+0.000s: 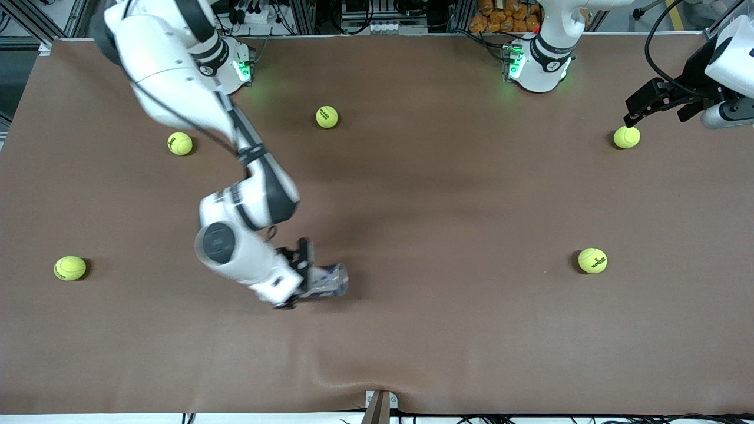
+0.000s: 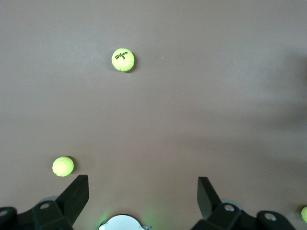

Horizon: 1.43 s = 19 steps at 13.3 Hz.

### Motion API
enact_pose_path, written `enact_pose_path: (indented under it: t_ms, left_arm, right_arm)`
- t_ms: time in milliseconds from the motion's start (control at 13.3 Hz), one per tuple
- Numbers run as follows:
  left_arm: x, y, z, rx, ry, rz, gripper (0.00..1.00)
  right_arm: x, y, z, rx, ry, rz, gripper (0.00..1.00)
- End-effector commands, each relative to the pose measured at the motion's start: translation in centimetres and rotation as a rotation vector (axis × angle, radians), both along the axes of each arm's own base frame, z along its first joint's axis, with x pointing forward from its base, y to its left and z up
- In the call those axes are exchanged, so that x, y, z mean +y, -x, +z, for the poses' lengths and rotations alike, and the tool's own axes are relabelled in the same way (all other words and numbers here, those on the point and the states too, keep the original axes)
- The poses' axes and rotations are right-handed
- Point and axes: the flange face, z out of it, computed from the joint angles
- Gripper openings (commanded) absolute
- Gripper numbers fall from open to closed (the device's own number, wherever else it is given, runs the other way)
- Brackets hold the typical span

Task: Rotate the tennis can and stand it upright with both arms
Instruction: 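Lift the can with the right gripper and carry it toward table center, then lower the held can onto the table center, lying on its side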

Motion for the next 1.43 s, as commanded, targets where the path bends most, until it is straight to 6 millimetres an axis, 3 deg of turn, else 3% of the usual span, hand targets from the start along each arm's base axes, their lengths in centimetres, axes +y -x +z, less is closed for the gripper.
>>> enact_pose_path:
  t_ms: [0,226,602,978,1054,1129,1204,1355]
  left_arm:
    - [0.4,0.6,0.8,-0.004,-0.015,-0.021,1.00]
    - [0.4,0.4,0.6,-0.001,-0.015,-0.019,1.00]
    - [0.3,0.4,0.6,-0.001,-0.015,-0.022,1.00]
    - [1.4,0.5,0.7,0.000,-0.013,-0.011,1.00]
    - [1.5,0.5,0.7,0.001,-0.011,-0.018,1.00]
    - [1.7,0.5,0.8,-0.001,-0.012,-0.021,1.00]
    - [2.0,0.5,0.8,-0.001,-0.009,-0.022,1.00]
    - [2.1,0.4,0.7,0.001,-0.008,-0.023,1.00]
  right_arm:
    - [3.6,2.2,-0.9,-0.025,0.087,0.057,0.64]
    - [1.6,2.6,-3.5,0.026,0.111,-0.017,0.64]
    - [3.1,4.2,-5.4,0.027,0.114,-0.033,0.64]
    - [3.2,4.2,-6.5,0.003,0.098,-0.031,0.67]
    - [3.3,4.2,-6.8,-0.001,0.095,-0.029,0.69]
    - [3.3,4.1,-6.9,-0.005,0.092,-0.029,0.81]
    - [3.4,4.2,-6.9,-0.006,0.092,-0.020,1.00]
    - [3.5,4.2,-6.9,-0.010,0.097,-0.004,1.00]
